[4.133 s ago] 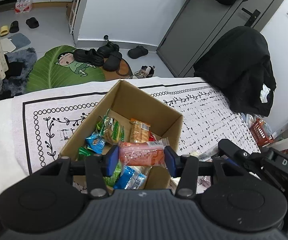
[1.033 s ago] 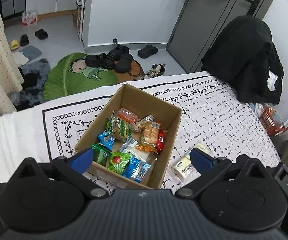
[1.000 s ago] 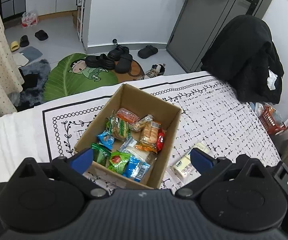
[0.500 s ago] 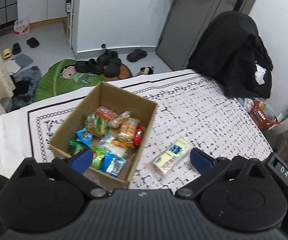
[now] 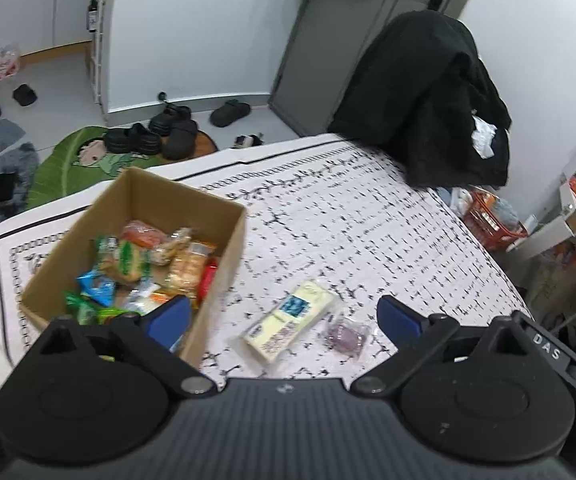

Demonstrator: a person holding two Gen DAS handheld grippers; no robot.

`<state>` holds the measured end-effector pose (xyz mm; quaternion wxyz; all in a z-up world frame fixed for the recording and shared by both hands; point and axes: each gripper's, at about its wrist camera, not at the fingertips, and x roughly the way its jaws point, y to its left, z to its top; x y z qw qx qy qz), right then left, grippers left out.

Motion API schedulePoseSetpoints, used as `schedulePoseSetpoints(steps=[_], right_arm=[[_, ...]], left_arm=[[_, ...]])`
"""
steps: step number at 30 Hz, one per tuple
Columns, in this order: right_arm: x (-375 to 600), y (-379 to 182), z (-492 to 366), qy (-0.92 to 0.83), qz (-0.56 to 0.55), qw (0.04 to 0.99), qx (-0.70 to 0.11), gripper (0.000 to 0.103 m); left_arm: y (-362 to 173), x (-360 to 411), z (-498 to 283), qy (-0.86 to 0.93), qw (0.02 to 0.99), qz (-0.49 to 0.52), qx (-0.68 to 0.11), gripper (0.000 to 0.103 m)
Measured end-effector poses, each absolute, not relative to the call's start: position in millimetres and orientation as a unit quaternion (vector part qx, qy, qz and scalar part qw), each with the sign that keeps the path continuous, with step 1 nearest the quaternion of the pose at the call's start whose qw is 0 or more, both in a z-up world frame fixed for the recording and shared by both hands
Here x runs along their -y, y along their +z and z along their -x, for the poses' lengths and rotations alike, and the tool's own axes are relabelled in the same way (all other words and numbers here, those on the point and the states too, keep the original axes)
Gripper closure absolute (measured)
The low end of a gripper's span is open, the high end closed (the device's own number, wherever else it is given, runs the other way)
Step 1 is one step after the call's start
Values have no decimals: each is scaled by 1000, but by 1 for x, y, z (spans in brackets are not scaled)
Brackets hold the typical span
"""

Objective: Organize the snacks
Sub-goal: 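Withdraw both tools from the box toward the cream biscuit pack, then grasp the cream biscuit pack with the left gripper while the right gripper grasps the clear purple packet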

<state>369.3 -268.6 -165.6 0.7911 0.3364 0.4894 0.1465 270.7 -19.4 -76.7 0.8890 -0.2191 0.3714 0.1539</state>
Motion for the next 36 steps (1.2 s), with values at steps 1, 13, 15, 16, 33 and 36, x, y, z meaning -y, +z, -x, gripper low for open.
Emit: schedulePoseSetpoints(steps=[1, 13, 15, 16, 33, 36], right_arm=[[269, -168, -371, 145, -339, 789, -491, 17], [271, -197, -396, 125, -357, 768, -517, 25], [269, -202, -400, 122, -358, 765, -521, 25], [268, -205, -401, 121, -357, 764, -524, 25], [246, -247, -435, 112, -352, 736, -567, 29], [240, -251, -440, 116, -350, 734, -571, 30]], left_arm=[[-79, 22, -274, 149, 890, 217, -373, 7], [-114, 36, -317, 108, 882, 202, -411, 20], [-121, 36, -324, 105, 879, 200, -420, 22], [-126, 36, -329, 102, 877, 199, -425, 22], [-192, 31, -378, 100, 850, 174, -487, 36], [-200, 29, -385, 99, 848, 168, -493, 36]])
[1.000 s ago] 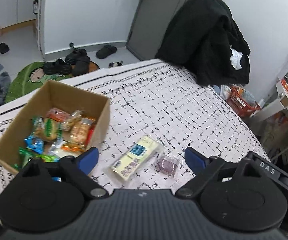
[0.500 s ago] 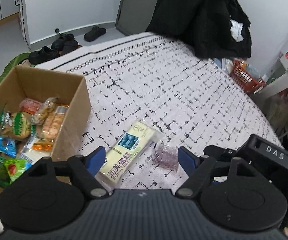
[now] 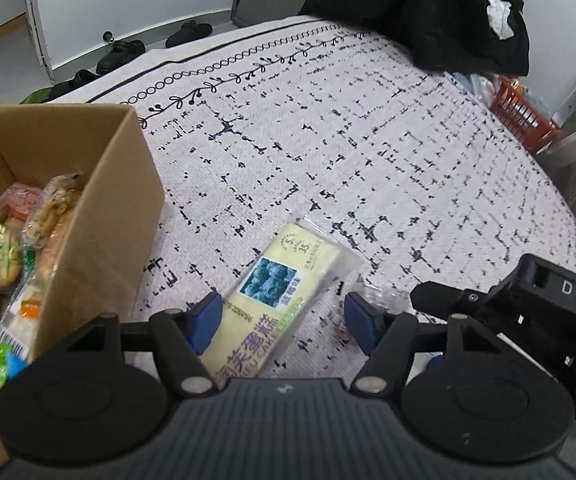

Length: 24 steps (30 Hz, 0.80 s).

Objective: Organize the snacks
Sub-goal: 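Grasp the cream biscuit pack with the left gripper while the right gripper grasps the clear purple packet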

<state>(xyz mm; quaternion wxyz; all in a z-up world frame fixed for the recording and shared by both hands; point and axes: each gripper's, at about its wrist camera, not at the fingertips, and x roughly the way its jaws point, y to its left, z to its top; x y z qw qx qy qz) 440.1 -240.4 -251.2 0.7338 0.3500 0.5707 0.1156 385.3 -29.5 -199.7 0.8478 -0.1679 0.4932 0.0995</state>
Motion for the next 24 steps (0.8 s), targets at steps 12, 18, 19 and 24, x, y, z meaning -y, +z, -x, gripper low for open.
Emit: schedulePoseSetpoints(steps=[12, 18, 19, 24], right_arm=[[217, -258, -454, 141, -331, 740, -568, 30], [204, -258, -456, 140, -292, 759, -564, 46], [203, -258, -456, 136, -283, 763, -564, 57], [207, -260, -457, 124, -284, 765, -564, 78]], left_arm=[[-224, 22, -399, 102, 836, 163, -514, 36], [-224, 23, -397, 109, 835, 163, -515, 46], [-224, 23, -397, 109, 835, 164, -515, 52], [-216, 18, -392, 108, 831, 178, -516, 62]])
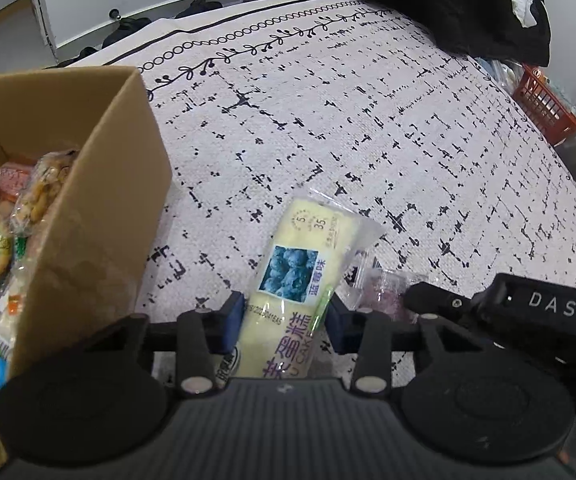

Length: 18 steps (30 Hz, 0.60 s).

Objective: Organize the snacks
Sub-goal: 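Grasp the cream biscuit pack with the left gripper while the right gripper grasps the clear purple packet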

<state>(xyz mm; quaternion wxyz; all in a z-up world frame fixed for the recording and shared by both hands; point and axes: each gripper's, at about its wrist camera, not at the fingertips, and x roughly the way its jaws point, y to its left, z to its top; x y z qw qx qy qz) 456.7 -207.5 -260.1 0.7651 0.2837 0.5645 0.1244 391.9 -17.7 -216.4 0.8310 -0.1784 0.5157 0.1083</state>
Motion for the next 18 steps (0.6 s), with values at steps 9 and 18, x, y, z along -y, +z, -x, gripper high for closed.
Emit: schedulePoseSetpoints(steps=[9, 18], right_arm=[[219, -247, -449, 122, -296, 771, -551, 103], [218, -246, -441, 152, -315, 755, -554, 43]], left_arm=[[-185, 16, -375, 120, 843, 182, -492, 64], [-168, 16, -355, 135, 849, 191, -475, 64]])
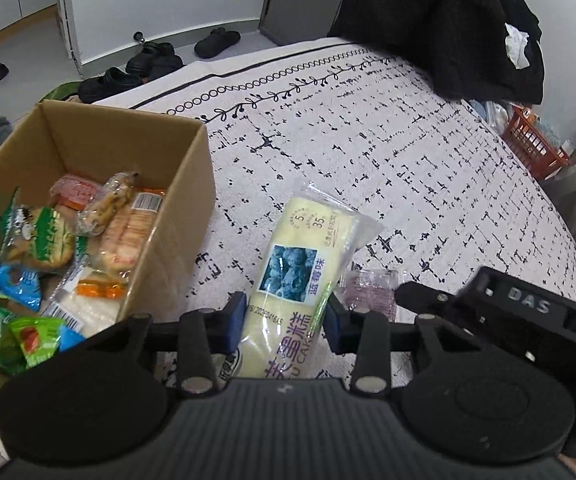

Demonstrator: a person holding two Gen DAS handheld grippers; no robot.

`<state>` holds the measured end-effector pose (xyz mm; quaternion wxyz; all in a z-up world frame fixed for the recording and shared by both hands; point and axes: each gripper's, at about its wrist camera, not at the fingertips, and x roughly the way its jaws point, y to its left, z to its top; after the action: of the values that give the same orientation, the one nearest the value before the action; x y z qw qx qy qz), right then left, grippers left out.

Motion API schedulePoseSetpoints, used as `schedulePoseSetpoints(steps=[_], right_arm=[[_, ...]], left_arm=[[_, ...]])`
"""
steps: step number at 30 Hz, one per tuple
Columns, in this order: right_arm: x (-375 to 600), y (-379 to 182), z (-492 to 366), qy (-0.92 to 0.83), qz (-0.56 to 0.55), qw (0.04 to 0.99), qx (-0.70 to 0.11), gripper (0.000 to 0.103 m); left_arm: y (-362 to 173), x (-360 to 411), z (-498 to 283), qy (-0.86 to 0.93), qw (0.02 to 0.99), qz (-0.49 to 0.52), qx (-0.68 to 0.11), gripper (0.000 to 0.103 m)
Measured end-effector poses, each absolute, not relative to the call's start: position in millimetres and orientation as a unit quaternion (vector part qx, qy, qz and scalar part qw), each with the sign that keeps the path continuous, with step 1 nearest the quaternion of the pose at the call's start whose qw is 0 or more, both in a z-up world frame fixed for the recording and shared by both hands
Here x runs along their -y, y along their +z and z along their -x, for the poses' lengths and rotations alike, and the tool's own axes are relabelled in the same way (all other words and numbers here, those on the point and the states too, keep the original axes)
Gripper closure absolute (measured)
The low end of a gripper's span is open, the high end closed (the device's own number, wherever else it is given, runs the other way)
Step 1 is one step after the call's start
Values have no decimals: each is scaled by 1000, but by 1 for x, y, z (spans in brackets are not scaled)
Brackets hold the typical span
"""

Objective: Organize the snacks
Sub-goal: 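Grasp the cream biscuit pack with the left gripper while the right gripper grasps the clear purple packet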

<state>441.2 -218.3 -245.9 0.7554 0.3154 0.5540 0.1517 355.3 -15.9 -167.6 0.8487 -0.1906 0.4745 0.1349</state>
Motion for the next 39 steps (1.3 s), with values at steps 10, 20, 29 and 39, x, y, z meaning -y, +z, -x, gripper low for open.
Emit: schedulePoseSetpoints(steps=[10, 20, 29, 39], right_arm=[[214, -261, -442, 163, -391, 717, -553, 46], [213, -267, -454, 124, -386, 735, -543, 48], [182, -260, -462, 125, -307, 772, -543, 62], [174, -259, -463, 119, -273, 786, -542, 75]], left_arm=[[-166, 13, -353, 131, 850, 198, -471, 64], [-177, 8, -370, 118, 844, 203, -482, 64], [-189, 4, -383, 106, 836, 205, -498, 64], [-191, 4, -384, 107, 834, 208, -499, 64]])
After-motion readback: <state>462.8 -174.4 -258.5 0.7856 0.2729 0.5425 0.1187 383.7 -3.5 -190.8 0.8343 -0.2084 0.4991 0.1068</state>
